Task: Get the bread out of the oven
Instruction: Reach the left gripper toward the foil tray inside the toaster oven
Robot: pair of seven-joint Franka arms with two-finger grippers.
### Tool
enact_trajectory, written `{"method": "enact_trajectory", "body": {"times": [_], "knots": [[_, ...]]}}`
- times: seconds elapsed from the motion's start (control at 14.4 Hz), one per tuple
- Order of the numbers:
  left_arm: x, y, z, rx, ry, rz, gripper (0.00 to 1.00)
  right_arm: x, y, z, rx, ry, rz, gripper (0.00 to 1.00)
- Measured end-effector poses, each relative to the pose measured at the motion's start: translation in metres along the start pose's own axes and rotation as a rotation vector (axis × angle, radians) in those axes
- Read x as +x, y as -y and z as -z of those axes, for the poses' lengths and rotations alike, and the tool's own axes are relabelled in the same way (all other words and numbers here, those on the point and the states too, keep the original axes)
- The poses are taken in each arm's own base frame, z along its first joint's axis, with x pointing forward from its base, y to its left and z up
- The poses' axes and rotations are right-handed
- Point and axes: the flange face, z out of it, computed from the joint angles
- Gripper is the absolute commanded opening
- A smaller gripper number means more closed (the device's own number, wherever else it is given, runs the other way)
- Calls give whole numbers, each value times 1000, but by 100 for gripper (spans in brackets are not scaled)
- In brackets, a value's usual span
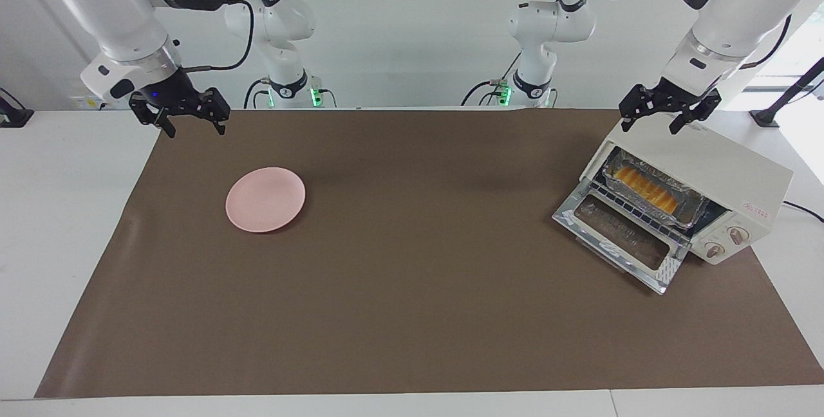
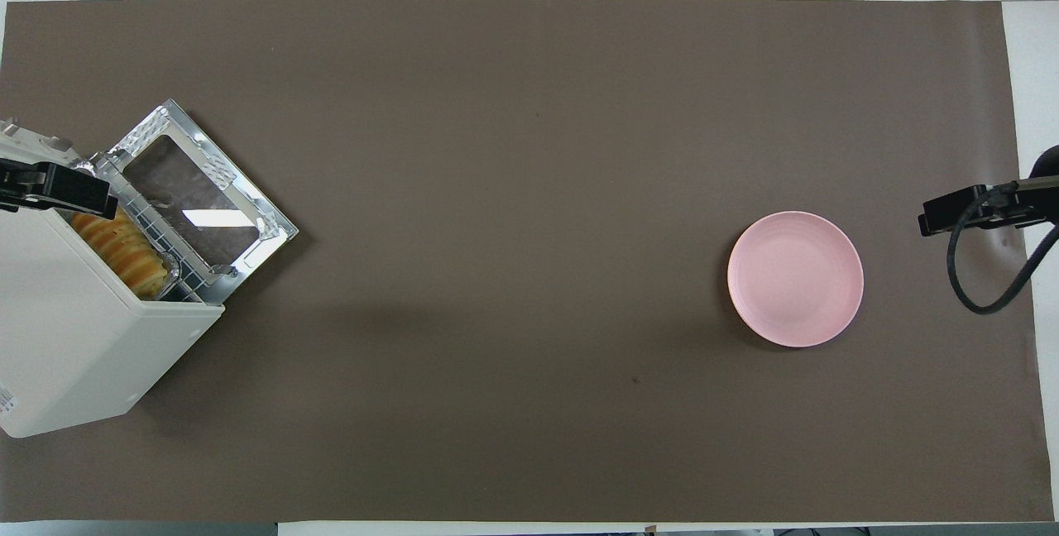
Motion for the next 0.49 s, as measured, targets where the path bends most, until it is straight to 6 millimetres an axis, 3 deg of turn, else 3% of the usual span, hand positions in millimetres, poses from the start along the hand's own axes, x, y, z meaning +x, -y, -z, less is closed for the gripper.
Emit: {"method": "enact_trajectory", "body": {"times": [0.49], "knots": [[1, -9, 0, 0, 0, -15, 100, 0, 0, 0, 0, 0, 0, 100]]}}
